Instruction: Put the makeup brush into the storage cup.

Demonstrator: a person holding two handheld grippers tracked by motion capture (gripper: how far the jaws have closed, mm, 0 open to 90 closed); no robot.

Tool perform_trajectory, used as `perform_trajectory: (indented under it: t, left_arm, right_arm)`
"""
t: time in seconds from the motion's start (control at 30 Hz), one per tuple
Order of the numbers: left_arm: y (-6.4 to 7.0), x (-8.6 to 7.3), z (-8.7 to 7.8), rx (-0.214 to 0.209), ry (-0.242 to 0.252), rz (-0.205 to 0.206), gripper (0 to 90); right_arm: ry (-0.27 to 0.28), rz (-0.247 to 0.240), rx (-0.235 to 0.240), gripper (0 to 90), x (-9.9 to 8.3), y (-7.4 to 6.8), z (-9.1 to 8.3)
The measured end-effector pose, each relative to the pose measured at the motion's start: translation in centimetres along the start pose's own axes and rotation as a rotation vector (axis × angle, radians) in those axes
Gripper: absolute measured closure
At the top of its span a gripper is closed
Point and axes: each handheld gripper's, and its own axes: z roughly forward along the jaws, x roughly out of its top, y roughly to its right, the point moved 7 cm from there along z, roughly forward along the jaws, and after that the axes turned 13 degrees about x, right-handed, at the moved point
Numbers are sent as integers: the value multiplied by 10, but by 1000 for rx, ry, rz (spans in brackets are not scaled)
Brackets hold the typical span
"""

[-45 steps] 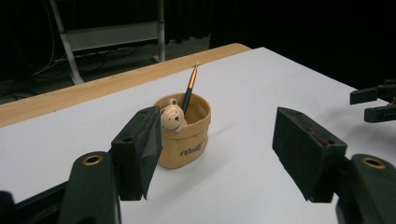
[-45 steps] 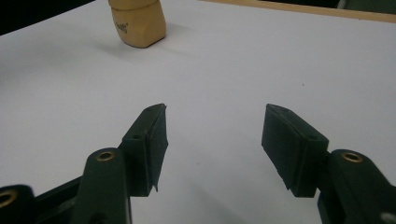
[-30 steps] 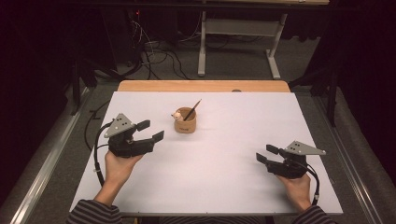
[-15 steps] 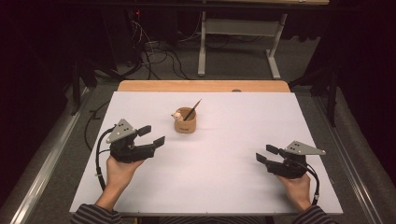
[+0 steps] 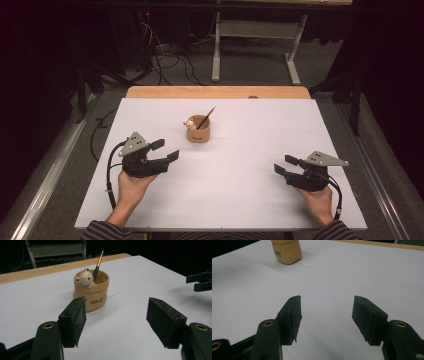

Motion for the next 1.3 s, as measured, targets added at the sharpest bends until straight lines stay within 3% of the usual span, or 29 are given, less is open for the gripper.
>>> perform_trajectory:
  t: [0.33,0.83,1.3]
  left_arm:
    - [-3,-7,3,15,-8,-1,326]
    - [-11,-17,5,28,-10,-42,326]
    - [-21,-23,7,72,8,-54,326]
  right_arm:
    - [1,0,0,424,0,0,0]
    - [0,0,-1,425,0,0,0]
    - [6,4,-3,424,0,1,-2]
